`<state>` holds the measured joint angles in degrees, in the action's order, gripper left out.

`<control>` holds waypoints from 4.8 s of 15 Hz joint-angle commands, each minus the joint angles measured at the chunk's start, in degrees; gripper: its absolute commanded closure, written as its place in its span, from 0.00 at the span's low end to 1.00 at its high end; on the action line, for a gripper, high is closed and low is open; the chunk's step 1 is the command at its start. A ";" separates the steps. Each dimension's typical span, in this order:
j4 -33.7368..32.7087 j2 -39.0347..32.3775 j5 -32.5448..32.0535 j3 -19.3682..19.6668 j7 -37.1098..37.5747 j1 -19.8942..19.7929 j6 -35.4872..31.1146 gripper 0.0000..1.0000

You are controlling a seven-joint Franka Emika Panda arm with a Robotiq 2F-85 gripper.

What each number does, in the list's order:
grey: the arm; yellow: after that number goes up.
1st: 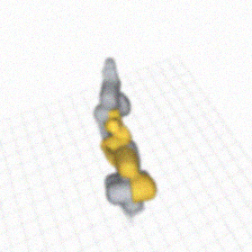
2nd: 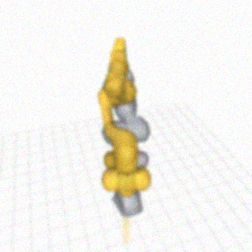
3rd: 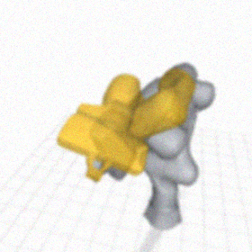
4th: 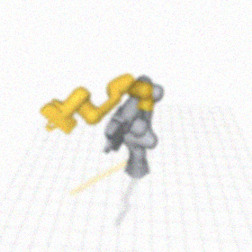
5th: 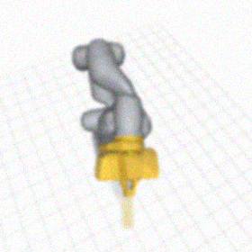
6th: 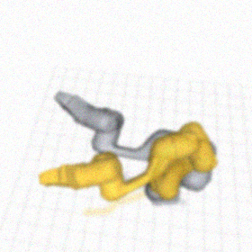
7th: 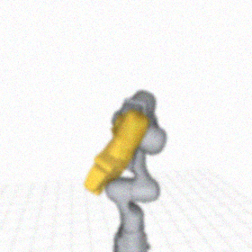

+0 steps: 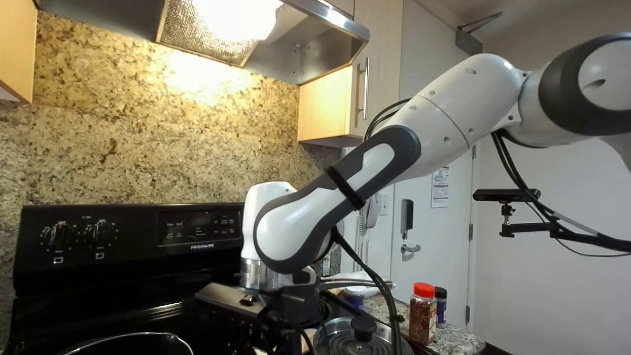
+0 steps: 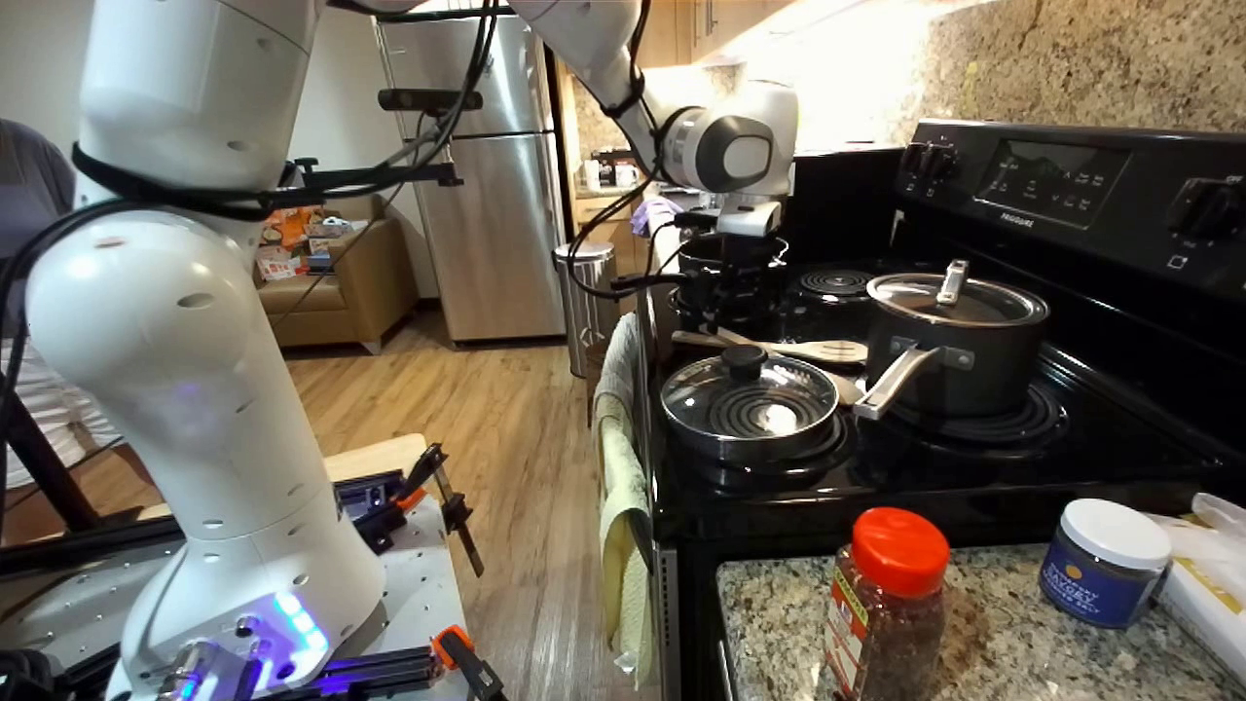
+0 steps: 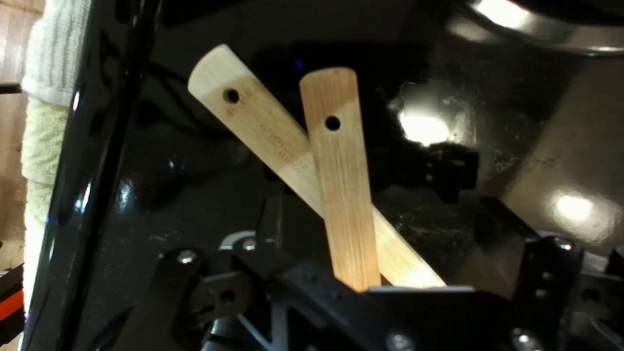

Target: Pick up the the wooden spoon from the stove and put it on top of the container on the countertop.

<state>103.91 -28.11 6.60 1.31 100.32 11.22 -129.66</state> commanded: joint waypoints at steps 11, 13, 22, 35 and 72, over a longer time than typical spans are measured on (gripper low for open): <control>0.98 -0.36 2.41 -0.98 -0.13 -1.05 -1.75 0.66; 0.92 -0.33 2.43 -1.01 -0.21 -1.07 -1.73 0.80; 0.43 0.22 -0.73 0.05 0.53 0.12 -0.79 0.87; -2.82 0.47 -11.16 -1.87 -19.78 0.78 3.16 0.87; 15.78 30.69 -14.14 -3.59 -48.40 -5.21 23.20 0.87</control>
<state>119.79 2.16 -7.15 -0.84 51.16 7.48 -106.38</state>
